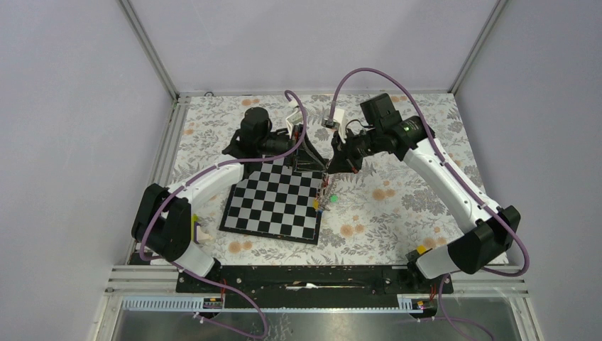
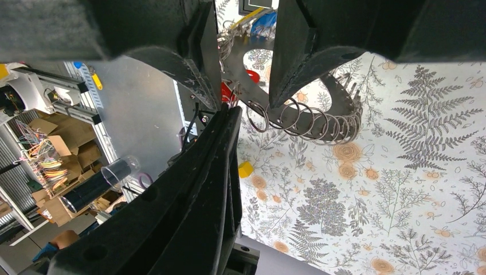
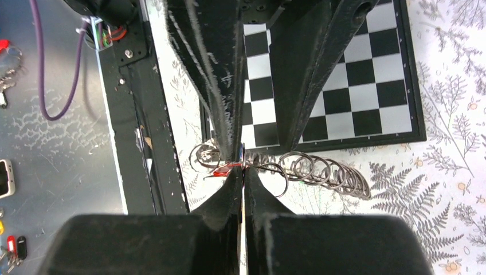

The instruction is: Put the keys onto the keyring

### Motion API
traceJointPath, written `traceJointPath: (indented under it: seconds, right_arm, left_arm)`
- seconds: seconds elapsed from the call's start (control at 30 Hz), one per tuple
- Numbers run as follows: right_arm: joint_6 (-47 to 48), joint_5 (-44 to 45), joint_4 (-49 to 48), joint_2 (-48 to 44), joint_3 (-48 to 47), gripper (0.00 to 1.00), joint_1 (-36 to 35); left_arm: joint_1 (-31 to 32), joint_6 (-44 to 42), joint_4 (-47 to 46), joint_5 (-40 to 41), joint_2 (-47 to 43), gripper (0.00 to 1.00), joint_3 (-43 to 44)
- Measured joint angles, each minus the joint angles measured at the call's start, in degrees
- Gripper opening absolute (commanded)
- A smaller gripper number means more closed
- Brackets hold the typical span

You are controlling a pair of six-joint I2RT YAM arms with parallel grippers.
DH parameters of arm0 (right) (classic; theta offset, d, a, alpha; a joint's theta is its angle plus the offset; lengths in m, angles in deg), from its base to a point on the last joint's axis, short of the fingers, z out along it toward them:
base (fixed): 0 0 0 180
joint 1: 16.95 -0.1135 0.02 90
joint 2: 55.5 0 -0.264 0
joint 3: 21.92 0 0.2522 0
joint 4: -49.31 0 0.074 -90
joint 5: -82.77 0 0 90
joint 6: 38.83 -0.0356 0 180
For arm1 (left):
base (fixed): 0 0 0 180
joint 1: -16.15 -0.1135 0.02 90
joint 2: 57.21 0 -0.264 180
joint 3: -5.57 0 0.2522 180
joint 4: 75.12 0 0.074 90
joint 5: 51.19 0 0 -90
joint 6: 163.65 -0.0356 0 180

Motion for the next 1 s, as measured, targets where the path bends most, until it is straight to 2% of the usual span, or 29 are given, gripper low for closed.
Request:
traceJointPath:
  seconds: [0.2, 0.57, 1.0]
  right_arm:
    - [0.3, 2.4, 3.8, 3.1, -2.6, 0.00, -1.1]
    - [0.3, 2.9, 5.0, 3.3, -3.6, 0.00, -1.2]
    - [0.3, 2.9, 4.7, 3.3, -2.8, 0.00, -1.2]
  left_arm:
    - [0.2, -3.6, 3.7, 0.3, 0.0, 0.32, 0.0]
    - [1.2, -7.5, 7.6, 0.3, 0.0, 0.28, 0.1]
    - [1.5, -7.6, 8.2, 0.3, 0.0, 0.27, 0.6]
